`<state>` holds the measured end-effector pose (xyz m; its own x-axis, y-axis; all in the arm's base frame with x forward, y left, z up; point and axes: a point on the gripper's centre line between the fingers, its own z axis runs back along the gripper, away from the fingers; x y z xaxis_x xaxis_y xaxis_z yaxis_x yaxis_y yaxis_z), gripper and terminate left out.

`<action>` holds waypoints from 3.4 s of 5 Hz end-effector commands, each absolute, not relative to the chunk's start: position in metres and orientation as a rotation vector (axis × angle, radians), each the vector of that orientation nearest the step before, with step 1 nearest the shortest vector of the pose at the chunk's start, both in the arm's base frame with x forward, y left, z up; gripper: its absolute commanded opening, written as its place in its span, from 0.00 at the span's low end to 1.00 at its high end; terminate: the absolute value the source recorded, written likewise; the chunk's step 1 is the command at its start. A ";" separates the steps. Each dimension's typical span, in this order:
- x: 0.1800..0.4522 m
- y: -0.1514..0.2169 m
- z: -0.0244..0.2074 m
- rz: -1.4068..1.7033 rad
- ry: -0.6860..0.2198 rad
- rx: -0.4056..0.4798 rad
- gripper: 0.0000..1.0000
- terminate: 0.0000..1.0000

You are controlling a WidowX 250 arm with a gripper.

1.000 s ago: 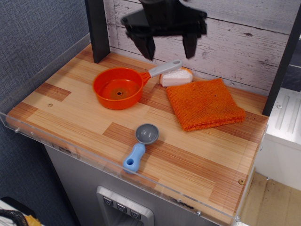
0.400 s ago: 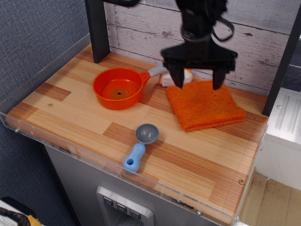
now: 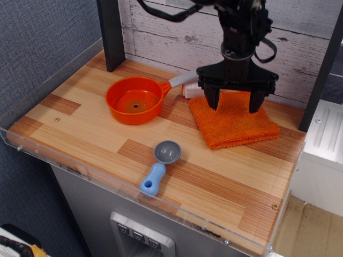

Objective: Move orange cloth to bottom middle above blue spoon

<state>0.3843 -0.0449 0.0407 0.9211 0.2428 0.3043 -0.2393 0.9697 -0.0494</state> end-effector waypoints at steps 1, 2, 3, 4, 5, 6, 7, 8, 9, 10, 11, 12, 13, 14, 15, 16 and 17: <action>0.382 -0.037 0.024 0.221 -0.264 0.006 1.00 0.00; 0.375 -0.034 0.010 0.207 -0.224 0.015 1.00 0.00; 0.371 -0.026 0.007 0.210 -0.225 0.030 1.00 0.00; 0.358 -0.011 0.005 0.223 -0.214 0.078 1.00 0.00; 0.335 0.004 -0.004 0.239 -0.182 0.107 1.00 0.00; 0.315 0.020 -0.007 0.289 -0.175 0.095 1.00 0.00; 0.297 0.034 -0.010 0.340 -0.149 0.101 1.00 0.00; 0.276 0.051 -0.013 0.402 -0.114 0.111 1.00 0.00; 0.258 0.068 -0.016 0.454 -0.082 0.139 1.00 0.00; 0.249 0.078 -0.018 0.491 -0.067 0.149 1.00 0.00; 0.247 0.080 -0.018 0.492 -0.066 0.152 1.00 0.00; 0.253 0.076 -0.015 0.483 -0.081 0.133 1.00 0.00; 0.258 0.071 -0.009 0.469 -0.110 0.124 1.00 0.00; 0.266 0.063 0.006 0.447 -0.160 0.103 1.00 0.00; 0.276 0.058 0.038 0.411 -0.250 0.089 1.00 0.00; 0.286 0.051 0.067 0.405 -0.337 0.078 1.00 0.00; 0.293 0.046 0.084 0.397 -0.383 0.072 1.00 0.00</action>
